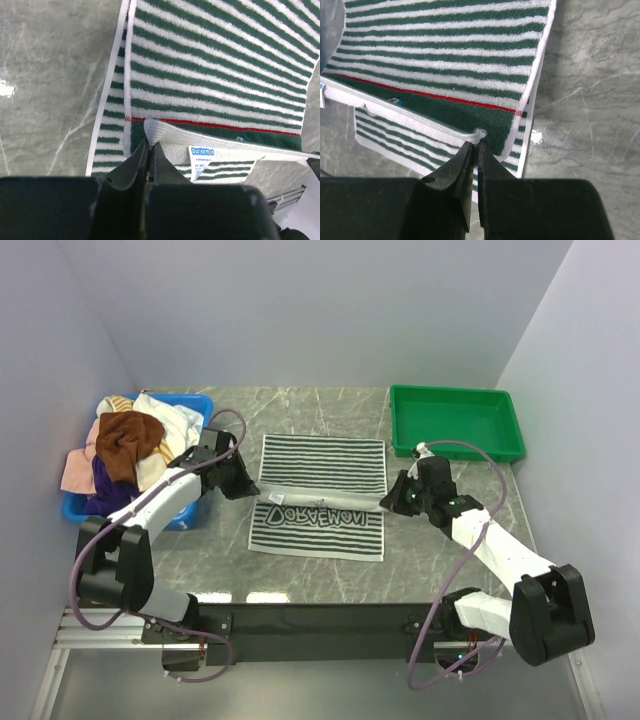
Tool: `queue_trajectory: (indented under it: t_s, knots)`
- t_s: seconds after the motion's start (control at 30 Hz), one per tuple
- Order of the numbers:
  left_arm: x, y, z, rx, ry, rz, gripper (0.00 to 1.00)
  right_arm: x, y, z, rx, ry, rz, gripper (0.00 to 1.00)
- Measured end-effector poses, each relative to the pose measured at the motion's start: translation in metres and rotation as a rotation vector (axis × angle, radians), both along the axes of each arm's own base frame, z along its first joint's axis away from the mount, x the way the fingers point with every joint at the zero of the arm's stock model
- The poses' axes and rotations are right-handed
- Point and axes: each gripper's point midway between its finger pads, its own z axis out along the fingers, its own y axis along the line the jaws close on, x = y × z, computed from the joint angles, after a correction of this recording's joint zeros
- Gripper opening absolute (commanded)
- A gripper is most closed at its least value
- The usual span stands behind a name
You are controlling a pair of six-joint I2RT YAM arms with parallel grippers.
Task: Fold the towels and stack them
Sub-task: Fold the towel
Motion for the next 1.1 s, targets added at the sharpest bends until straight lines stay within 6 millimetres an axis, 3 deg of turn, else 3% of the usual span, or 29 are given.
queue_trajectory:
  t_s: [0.2, 0.5, 0.67, 0.97, 1.1]
  knots:
    - [-0.008, -0.002, 0.005, 0.001, -0.002, -0.014, 0.01, -0.009, -0.002, 0.006, 0.007, -0.010, 0.002, 0.00]
    - [-0.037, 0.003, -0.025, 0.020, 0.074, -0.024, 0.01, -0.036, 0.002, -0.020, 0.037, 0.078, 0.045, 0.00]
    - [-0.037, 0.004, -0.028, 0.027, 0.076, -0.017, 0.01, -0.040, 0.004, -0.032, 0.037, 0.127, 0.056, 0.00]
    - [-0.042, 0.007, -0.062, 0.064, 0.173, -0.012, 0.01, -0.046, 0.006, -0.054, 0.033, 0.215, 0.071, 0.00]
    - [-0.043, 0.007, -0.064, 0.066, 0.179, -0.012, 0.01, -0.048, 0.006, -0.058, 0.029, 0.230, 0.072, 0.00]
